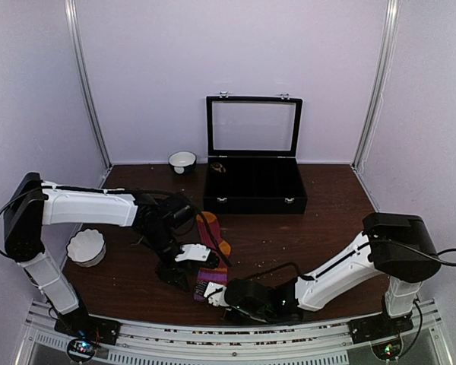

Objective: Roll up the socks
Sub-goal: Roll the sock at the center of the board.

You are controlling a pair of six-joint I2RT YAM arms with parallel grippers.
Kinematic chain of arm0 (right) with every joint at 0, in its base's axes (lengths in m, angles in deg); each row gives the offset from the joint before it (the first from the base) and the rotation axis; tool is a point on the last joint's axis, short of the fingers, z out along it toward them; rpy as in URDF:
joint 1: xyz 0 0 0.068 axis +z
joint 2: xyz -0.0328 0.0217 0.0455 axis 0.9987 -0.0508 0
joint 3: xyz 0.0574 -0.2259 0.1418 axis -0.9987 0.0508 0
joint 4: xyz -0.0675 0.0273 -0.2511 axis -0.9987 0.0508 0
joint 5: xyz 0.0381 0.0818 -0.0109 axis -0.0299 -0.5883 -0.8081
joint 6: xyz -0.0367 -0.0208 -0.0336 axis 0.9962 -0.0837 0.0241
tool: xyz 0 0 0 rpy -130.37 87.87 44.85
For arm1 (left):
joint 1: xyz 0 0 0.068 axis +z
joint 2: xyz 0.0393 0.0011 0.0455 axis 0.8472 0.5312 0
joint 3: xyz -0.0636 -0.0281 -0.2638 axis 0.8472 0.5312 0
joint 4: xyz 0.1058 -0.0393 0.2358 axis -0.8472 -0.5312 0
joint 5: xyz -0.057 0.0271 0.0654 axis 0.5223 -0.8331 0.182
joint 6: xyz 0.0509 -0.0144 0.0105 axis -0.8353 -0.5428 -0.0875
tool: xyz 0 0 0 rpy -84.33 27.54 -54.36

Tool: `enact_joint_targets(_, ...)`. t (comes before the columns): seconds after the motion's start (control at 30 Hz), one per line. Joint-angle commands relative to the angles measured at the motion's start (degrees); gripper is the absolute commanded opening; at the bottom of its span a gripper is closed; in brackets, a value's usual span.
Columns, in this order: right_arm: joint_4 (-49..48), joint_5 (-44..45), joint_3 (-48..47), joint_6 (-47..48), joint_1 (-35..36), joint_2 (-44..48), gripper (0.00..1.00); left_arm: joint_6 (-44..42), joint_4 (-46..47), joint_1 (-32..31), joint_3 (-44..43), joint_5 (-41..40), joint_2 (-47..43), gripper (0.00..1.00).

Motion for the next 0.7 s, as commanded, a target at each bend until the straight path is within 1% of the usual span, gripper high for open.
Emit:
enact_joint_targets(0.0,-2.8,-4.2,3.2,-11.5,-1.6,1.2,0.0,4.8,10.0,-0.3,2.2,-1.6,-0.8,0.59)
enact_joint_targets(0.17,-2.4,-8.9,3.5,-17.5,-2.1,1.4,0.0,7.3,17.4,0.2,7.7,0.3,-5.8,0.61)
enact_joint_targets(0.3,-0.7,-11.8,3.8,-22.6,-3.7,2.2,0.0,7.3,18.7,0.2,9.1,1.6,-7.1,0.6)
enact_joint_targets(0.37,-1.4,-13.5,4.7,-24.6,-4.9,2.6,0.0,7.8,19.4,0.2,9.7,2.0,-7.6,0.6)
enact_joint_targets(0.5,-0.8,-17.2,4.7,-26.7,-6.3,2.9,0.0,8.6,23.3,0.3,12.9,2.7,-9.4,0.6)
enact_joint_targets(0.67,2.8,-19.1,3.1,-26.8,-7.5,3.1,0.0,8.1,24.6,0.3,13.6,3.3,-8.5,0.59)
